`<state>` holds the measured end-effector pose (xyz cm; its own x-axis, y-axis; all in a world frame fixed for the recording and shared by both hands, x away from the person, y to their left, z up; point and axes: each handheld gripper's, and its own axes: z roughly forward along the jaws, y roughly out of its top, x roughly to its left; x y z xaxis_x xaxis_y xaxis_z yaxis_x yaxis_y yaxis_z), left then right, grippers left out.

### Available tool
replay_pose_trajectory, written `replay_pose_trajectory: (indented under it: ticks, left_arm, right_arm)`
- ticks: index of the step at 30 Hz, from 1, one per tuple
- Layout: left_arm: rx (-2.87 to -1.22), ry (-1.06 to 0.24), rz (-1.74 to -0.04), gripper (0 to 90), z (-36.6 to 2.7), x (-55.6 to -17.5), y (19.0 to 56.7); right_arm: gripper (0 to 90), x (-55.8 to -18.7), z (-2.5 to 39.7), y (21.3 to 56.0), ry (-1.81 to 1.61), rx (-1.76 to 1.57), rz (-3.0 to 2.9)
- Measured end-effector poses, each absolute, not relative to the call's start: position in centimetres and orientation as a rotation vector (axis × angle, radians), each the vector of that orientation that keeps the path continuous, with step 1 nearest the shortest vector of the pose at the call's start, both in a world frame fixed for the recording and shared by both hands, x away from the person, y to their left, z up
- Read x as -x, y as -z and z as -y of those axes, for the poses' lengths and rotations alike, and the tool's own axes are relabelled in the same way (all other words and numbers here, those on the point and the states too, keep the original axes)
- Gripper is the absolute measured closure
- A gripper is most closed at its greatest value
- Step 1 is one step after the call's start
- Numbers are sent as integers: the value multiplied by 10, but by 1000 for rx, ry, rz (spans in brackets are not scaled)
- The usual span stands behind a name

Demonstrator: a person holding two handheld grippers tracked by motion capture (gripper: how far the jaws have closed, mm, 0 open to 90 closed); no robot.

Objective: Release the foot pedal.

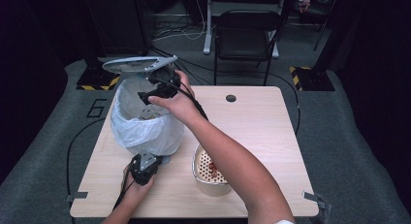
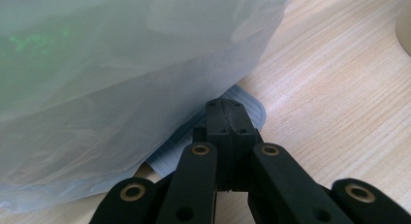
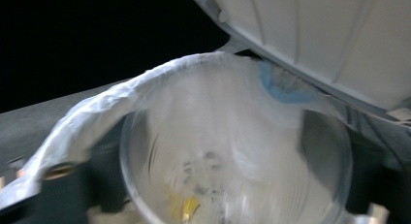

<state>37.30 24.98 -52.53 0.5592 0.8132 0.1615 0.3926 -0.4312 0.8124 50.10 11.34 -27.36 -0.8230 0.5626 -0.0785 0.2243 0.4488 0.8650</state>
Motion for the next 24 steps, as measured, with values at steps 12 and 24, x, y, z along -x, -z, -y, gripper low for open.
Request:
replay_pose_trajectory:
  ticks: [12,24]
  left_arm:
    - [-2040,-711,-968,900,-250,-373,525]
    - [-2037,-706,-972,900,-250,-373,525]
  right_arm:
    - [115,-491,-102,269,-1359,-651,-2360]
    - [151,-469,-41,261,-1338,-626,-2373]
